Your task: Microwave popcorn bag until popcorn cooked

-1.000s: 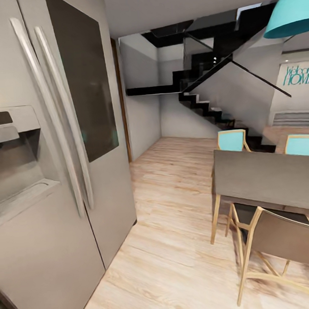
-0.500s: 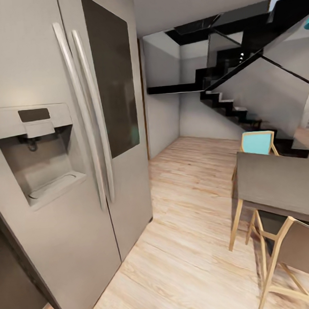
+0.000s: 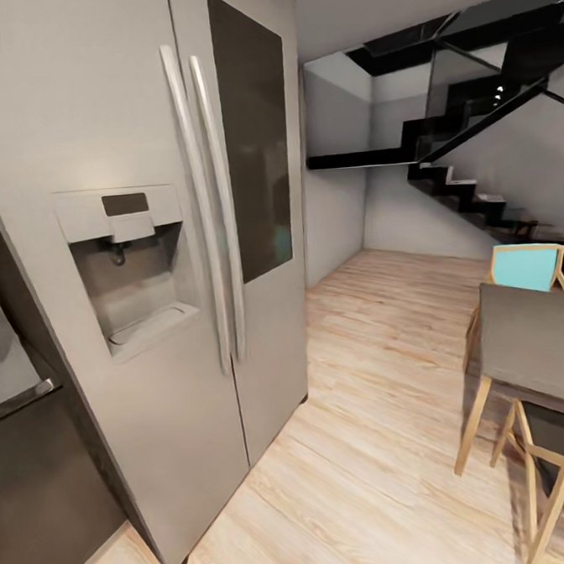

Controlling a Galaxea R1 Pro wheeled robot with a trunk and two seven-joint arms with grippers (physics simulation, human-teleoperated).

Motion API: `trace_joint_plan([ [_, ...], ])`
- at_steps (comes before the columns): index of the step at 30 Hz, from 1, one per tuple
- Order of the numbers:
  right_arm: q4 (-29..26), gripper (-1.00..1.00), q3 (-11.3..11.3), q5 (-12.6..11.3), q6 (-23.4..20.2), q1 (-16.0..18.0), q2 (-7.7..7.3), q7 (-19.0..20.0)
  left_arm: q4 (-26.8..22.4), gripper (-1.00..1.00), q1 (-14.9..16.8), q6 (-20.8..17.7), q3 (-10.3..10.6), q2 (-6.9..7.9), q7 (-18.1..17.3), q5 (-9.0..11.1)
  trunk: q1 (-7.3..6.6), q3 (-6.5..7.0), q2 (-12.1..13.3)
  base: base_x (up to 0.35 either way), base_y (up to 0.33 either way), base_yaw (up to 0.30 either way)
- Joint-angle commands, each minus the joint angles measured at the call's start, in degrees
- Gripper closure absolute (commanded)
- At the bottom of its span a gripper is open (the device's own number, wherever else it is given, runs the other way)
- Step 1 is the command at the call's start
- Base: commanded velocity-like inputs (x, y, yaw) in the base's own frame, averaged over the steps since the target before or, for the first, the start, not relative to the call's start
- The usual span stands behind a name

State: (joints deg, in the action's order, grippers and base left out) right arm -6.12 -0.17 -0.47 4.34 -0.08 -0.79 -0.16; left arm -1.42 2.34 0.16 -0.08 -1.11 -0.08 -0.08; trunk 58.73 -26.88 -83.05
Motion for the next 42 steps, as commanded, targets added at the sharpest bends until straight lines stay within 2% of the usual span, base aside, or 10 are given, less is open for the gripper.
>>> trace_joint_plan([
  [1,-0.03,-1.0,-0.01,-0.05,0.14,-0.01,-0.01,-0.02,0.01,-1.0,0.04,0.02,-0.01,-0.02,-0.01,-0.01,0.0,-0.05,-0.03,0.0,0.0,0.279],
  [42,-0.03,-1.0,0.03,-0.05,0.14,-0.01,0.01,-0.02,0.01,-1.0,0.04,0.02,-0.01,-0.02,-0.01,-0.01,0.0,-0.05,-0.03,0.0,0.0,0.273],
])
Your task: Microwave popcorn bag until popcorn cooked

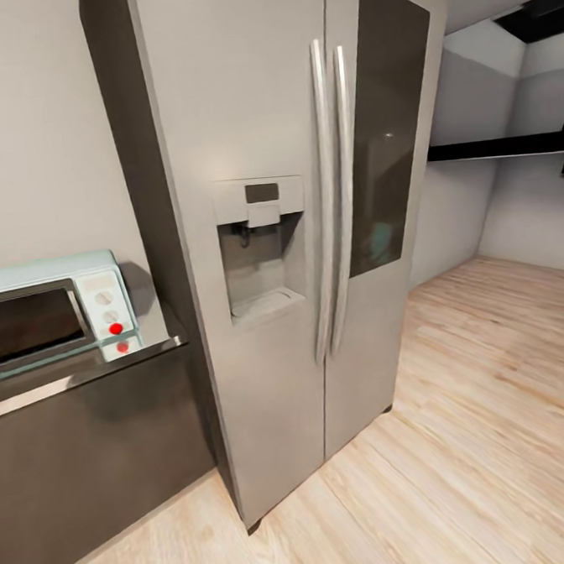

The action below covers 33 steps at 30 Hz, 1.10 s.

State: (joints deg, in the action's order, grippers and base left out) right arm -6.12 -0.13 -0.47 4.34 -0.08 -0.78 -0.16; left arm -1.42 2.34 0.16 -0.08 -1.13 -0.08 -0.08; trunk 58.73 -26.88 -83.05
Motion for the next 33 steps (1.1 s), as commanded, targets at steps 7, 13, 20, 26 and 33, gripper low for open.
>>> trace_joint_plan([
  [7,-0.03,-1.0,-0.04,-0.05,0.14,-0.01,-0.01,-0.02,0.01,-1.0,0.03,0.02,-0.01,0.0,-0.01,-0.01,0.0,-0.05,-0.03,0.0,0.0,0.266],
  [13,-0.03,-1.0,-0.04,-0.05,0.14,-0.01,0.0,-0.02,0.01,-1.0,0.03,0.02,-0.01,0.0,-0.01,-0.01,0.0,-0.05,-0.03,0.0,0.0,0.266],
  [20,-0.03,-1.0,-0.03,-0.05,0.14,-0.01,-0.01,-0.02,0.01,-1.0,0.03,0.02,-0.01,-0.01,-0.01,-0.01,0.0,-0.05,-0.03,0.0,0.0,0.263],
  [26,-0.03,-1.0,-0.02,-0.05,0.14,-0.01,-0.02,-0.02,0.01,-1.0,0.03,0.02,-0.01,-0.01,-0.01,-0.01,0.0,-0.05,-0.03,0.0,0.0,0.26],
  [33,-0.03,-1.0,0.03,-0.05,0.14,-0.01,-0.01,-0.02,0.01,-1.0,0.03,0.02,-0.01,-0.01,-0.01,-0.01,0.0,-0.05,-0.03,0.0,0.0,0.259],
])
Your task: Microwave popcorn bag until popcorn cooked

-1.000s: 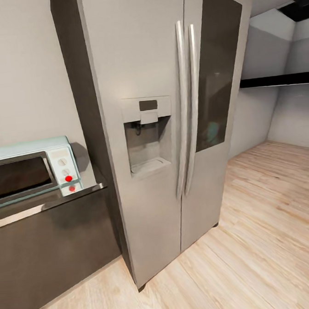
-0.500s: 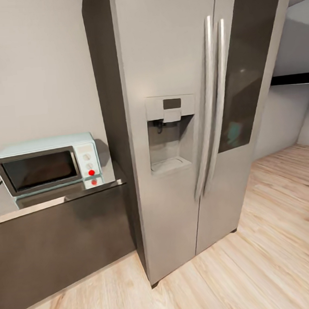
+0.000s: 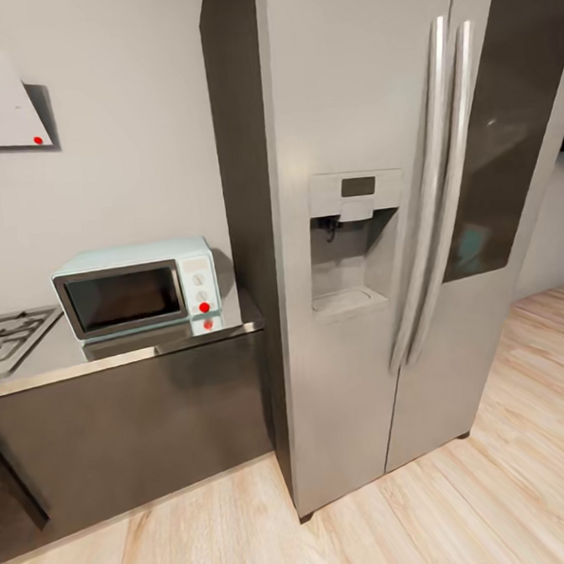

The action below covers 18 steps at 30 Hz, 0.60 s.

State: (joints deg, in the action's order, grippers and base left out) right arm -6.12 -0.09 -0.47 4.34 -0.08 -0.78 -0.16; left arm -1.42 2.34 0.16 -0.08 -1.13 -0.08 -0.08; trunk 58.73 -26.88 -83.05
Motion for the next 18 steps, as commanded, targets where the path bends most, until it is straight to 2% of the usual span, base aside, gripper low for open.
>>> trace_joint_plan([
  [1,-0.03,-1.0,-0.03,-0.05,0.14,-0.01,-0.01,-0.02,0.01,-1.0,0.03,0.02,-0.01,-0.01,-0.01,-0.01,0.0,-0.05,-0.03,0.0,0.0,0.259],
  [15,-0.03,-1.0,-0.04,-0.05,0.14,-0.01,-0.01,-0.02,0.01,-1.0,0.03,-0.13,0.19,0.36,-0.1,-0.05,0.0,-0.05,-0.03,0.0,0.0,0.259],
  [18,-0.03,-1.0,-0.01,-0.05,0.14,-0.01,-0.01,-0.02,0.01,-1.0,0.03,0.04,-0.04,3.13,0.19,0.02,0.0,-0.05,-0.03,0.0,0.0,0.259],
])
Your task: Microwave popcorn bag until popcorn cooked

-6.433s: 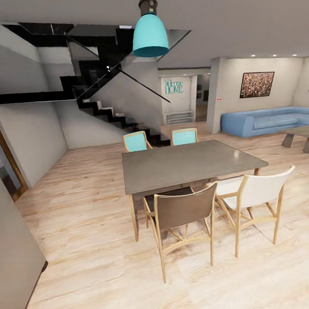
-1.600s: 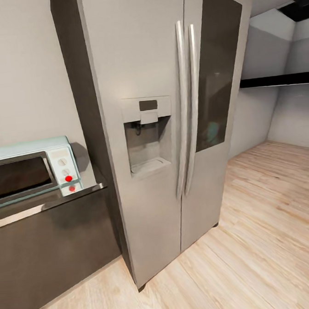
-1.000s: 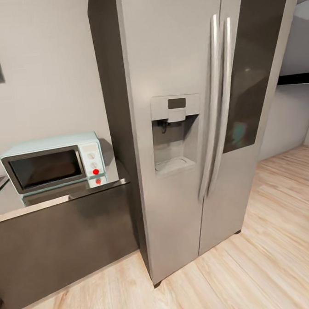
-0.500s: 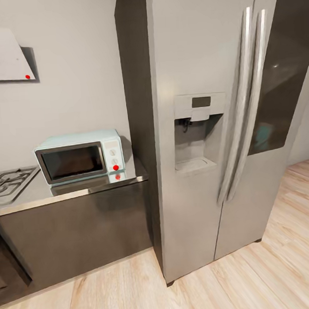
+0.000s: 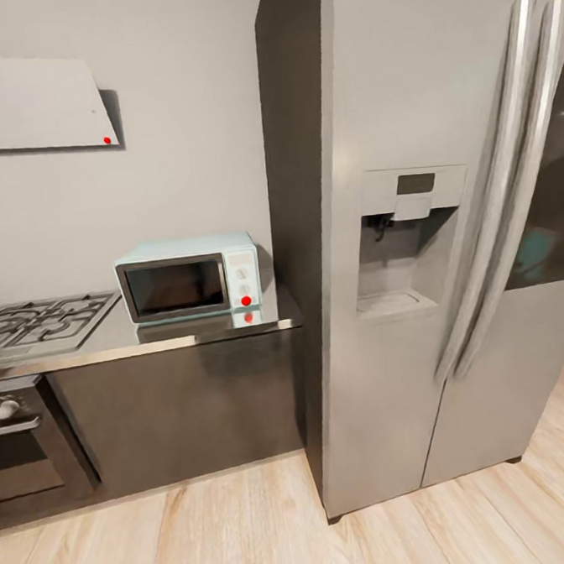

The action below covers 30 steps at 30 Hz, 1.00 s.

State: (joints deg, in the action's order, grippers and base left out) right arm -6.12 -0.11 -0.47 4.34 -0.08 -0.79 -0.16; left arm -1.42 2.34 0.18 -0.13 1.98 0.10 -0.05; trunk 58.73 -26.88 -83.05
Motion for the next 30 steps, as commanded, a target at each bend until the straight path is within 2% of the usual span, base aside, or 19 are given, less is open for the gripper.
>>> trace_joint_plan([
  [1,-0.03,-1.0,0.01,-0.05,0.14,-0.01,0.0,-0.02,0.01,-1.0,0.03,-0.01,-0.35,0.85,0.09,0.05,0.0,-0.05,-0.03,0.0,0.0,0.259],
  [3,-0.03,-1.0,0.01,-0.05,0.14,-0.01,0.0,-0.02,0.01,-1.0,0.03,-0.21,-1.35,1.61,0.12,0.11,0.0,-0.05,-0.03,0.0,0.0,0.258],
  [8,-0.03,-1.0,0.02,-0.05,0.14,-0.01,0.0,-0.02,-0.04,-1.0,0.03,-0.51,-2.22,1.73,0.38,0.14,0.0,-0.05,-0.03,0.0,0.0,0.245],
  [12,-0.03,-1.0,0.02,-0.05,0.14,-0.01,0.0,-0.02,-0.07,-1.0,0.03,-0.66,-3.22,2.52,0.42,0.17,0.0,-0.05,-0.03,0.0,0.0,0.228],
  [14,-0.03,-1.0,0.02,-0.05,0.14,-0.01,0.0,-0.02,-0.08,-1.0,0.03,-0.63,-5.74,2.65,0.41,0.2,0.0,-0.05,-0.03,0.0,0.0,0.223],
  [19,-0.03,-1.0,0.02,-0.05,0.14,-0.01,0.0,-0.02,-0.08,-1.0,0.03,0.01,-14.57,2.62,0.17,0.19,0.0,-0.05,-0.03,0.0,0.0,0.223],
  [20,-0.03,-1.0,0.02,-0.05,0.14,-0.01,0.0,-0.02,-0.08,-1.0,0.03,0.03,-15.42,2.61,0.14,0.17,0.0,-0.05,-0.03,0.0,0.0,0.222],
  [22,-0.03,-1.0,0.02,-0.05,0.14,-0.01,0.01,-0.02,-0.08,-1.0,0.03,0.03,-16.06,2.41,0.1,0.15,0.0,-0.05,-0.03,0.0,0.0,0.222],
  [30,-0.03,-1.0,0.02,-0.05,0.14,-0.01,0.01,-0.02,-0.08,-1.0,0.03,0.05,-16.36,2.59,0.06,0.14,0.0,-0.05,-0.03,0.033,0.089,0.223],
])
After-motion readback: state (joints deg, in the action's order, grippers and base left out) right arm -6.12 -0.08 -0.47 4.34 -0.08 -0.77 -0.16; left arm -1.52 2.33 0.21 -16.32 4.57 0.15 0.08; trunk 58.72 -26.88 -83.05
